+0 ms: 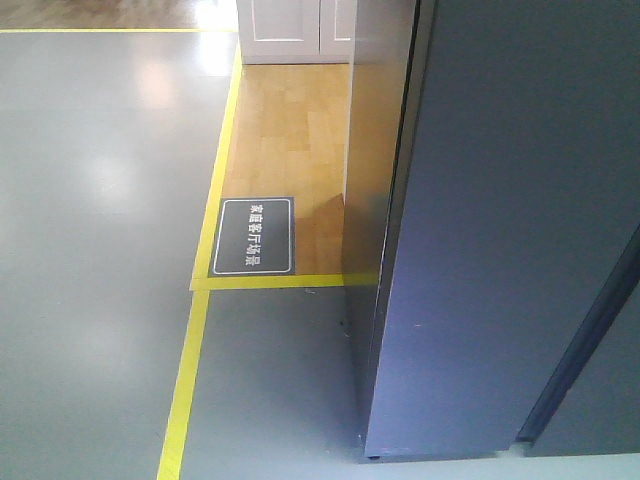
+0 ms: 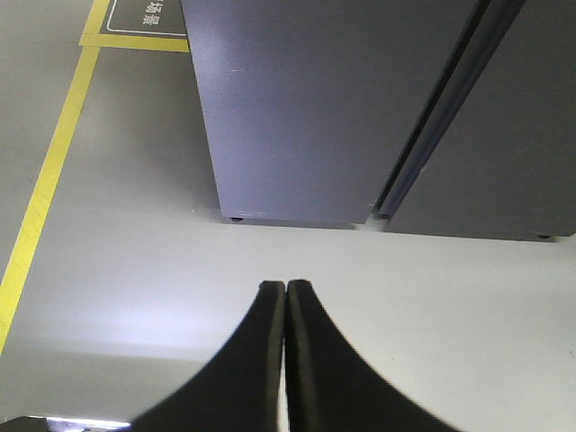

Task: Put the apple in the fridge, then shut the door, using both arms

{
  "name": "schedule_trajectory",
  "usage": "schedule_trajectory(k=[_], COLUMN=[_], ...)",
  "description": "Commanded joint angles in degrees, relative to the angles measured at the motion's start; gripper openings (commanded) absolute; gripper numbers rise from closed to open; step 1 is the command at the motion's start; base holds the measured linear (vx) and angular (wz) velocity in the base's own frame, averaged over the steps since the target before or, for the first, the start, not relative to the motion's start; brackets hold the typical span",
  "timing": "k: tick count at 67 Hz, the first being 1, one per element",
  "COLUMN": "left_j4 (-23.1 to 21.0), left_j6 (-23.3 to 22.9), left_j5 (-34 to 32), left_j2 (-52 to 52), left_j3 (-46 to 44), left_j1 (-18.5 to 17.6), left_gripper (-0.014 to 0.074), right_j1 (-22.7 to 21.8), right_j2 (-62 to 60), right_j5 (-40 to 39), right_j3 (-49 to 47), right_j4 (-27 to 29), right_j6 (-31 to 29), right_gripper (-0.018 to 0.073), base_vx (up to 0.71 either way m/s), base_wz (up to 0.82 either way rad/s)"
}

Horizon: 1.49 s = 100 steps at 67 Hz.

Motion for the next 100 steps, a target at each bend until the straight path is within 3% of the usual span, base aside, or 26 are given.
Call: schedule_trajectory(k=[1, 36, 40, 58, 82, 100], left_j4=[-0.1, -0.1, -0.1, -0.1, -0.1, -0.1], left_j6=[-0.7, -0.7, -0.7, -0.7, -0.7, -0.7], left_j5=[-4.2, -4.2, -4.2, -4.1, -4.0, -3.8], left_j2=[-0.9, -0.9, -0.9, -0.9, -0.9, -0.8], left_j3=[-0.8, -0.8, -0.8, -0.8, -0.8, -0.8], left_j1=[0.0, 0.0, 0.0, 0.0, 0.0, 0.0], left_gripper=[-0.0006, -0.0006, -0.0006, -0.0006, -0.0006, -0.0006], right_j1=[0.1, 0.1, -0.2, -3.2, -5.5, -5.5], right_j2=[0.8, 0.8, 0.1, -7.0, -12.7, -12.7], right_j5=[-3.4, -3.8, -8.3, -45.9, -74.0, -73.5], right_j3=[-1.1, -1.1, -0.9, 11.9, 33.8, 33.6], right_j4=[-0.5, -1.3, -2.2, -1.3, 2.0, 4.1], right_j6=[-0.2, -0.5, -0.1, 0.0, 0.0, -0.1], right_gripper=[-0.0003, -0.0003, -0.0003, -0.0003, -0.0003, -0.0003], base_vx=[0.00, 0.00, 0.00, 0.00, 0.00, 0.00], base_wz=[0.00, 0.00, 0.00, 0.00, 0.00, 0.00])
